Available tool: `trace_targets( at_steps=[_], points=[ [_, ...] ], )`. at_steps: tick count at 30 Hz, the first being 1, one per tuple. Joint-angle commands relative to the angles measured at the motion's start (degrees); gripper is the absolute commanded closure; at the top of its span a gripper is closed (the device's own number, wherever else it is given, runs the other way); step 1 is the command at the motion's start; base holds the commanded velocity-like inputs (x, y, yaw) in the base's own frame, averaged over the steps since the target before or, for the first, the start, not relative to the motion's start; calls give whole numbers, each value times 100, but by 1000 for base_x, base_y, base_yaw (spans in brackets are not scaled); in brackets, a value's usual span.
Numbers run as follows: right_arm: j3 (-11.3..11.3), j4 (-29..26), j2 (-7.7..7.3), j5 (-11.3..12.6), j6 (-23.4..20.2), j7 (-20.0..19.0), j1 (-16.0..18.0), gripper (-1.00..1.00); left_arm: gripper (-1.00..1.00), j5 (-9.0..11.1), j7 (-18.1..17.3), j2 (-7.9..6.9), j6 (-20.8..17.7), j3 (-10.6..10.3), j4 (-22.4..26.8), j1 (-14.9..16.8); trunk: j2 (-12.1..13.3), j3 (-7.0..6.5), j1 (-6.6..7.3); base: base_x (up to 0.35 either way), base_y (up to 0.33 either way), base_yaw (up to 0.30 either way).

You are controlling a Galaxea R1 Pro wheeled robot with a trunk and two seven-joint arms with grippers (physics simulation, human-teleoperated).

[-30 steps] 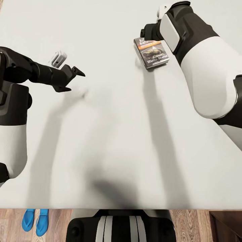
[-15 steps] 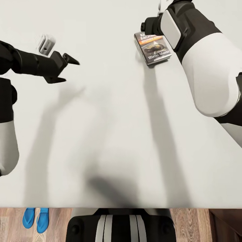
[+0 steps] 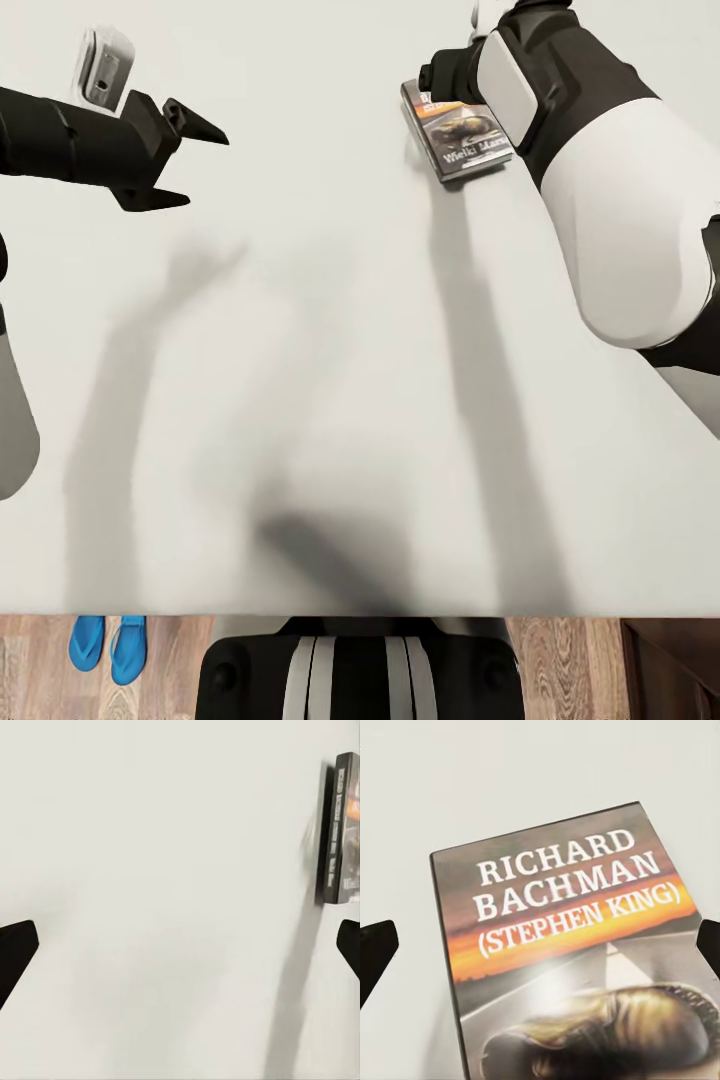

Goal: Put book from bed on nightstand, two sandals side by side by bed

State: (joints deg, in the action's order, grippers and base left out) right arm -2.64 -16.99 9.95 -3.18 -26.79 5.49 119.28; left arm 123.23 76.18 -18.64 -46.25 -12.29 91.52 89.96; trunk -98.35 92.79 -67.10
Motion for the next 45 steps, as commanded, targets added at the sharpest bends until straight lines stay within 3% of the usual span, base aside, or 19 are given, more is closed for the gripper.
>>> trace_targets(
  at_steps=[1, 15, 45],
  points=[
    [-24, -7, 5, -33, -26, 1, -1, -100, -100, 65, 41, -8, -54, -4, 22, 30, -1, 11, 0, 0, 0, 0],
    [-8, -15, 5, -25, 38, -20, -27, -100, -100, 118, 30, -16, -71, -34, 57, 51, -1, 111, 0, 0, 0, 0],
    [-26, 44, 5, 3, 113, -31, -27, -100, -100, 122, 37, -17, -84, -53, 59, -2, -1, 120, 0, 0, 0, 0]
  ],
)
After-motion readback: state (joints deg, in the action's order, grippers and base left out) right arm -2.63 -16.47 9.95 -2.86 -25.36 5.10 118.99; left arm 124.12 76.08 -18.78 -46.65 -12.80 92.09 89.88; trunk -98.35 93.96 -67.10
